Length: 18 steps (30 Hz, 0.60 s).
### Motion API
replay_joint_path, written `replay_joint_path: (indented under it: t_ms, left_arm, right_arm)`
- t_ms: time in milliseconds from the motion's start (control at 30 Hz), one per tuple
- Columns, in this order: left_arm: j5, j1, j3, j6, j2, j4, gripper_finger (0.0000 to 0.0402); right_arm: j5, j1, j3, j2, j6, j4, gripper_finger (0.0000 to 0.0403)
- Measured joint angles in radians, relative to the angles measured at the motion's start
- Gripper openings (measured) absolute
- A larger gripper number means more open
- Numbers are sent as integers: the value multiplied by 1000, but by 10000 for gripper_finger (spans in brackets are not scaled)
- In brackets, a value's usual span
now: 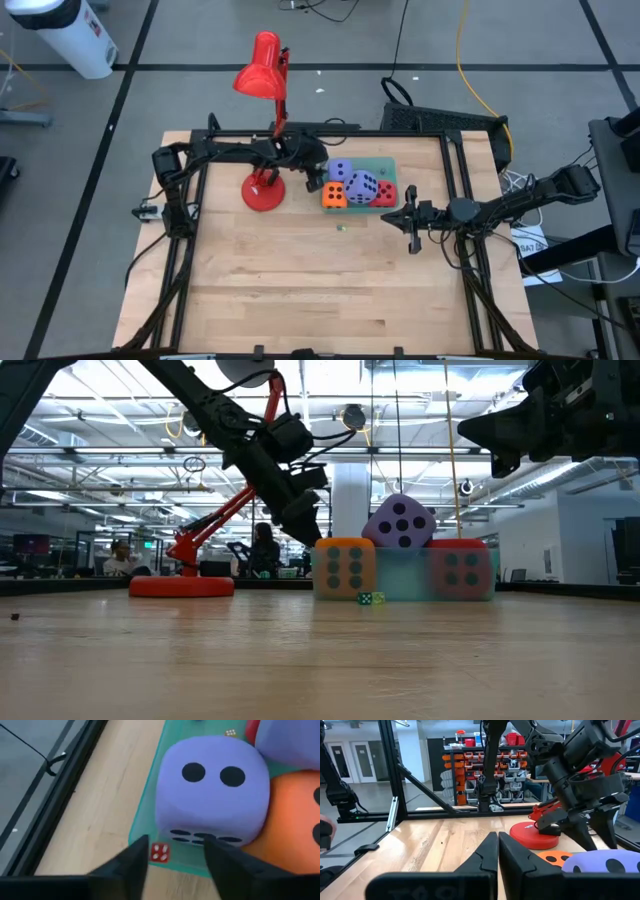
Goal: Pick & Place Dice
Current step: Put the small red dice into the bin, then put the small light green dice into the bin
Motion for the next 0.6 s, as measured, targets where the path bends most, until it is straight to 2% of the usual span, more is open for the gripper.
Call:
replay_joint_path:
  t_ms: [133, 267, 467, 600]
  left_arm:
    - [36, 1, 0, -19, -7, 24, 279]
    - [2, -12, -1, 5, 7, -8, 328]
    - [2, -26, -1, 13, -39, -12, 340]
    - [6, -50, -1, 33, -209, -140, 325]
  right_arm:
    - [0, 0, 0, 0, -5, -6, 4]
    - [0, 0, 0, 0, -1, -10, 4]
    - [1, 0, 0, 0, 0, -27, 4]
    - [1, 0, 0, 0, -4, -25, 4]
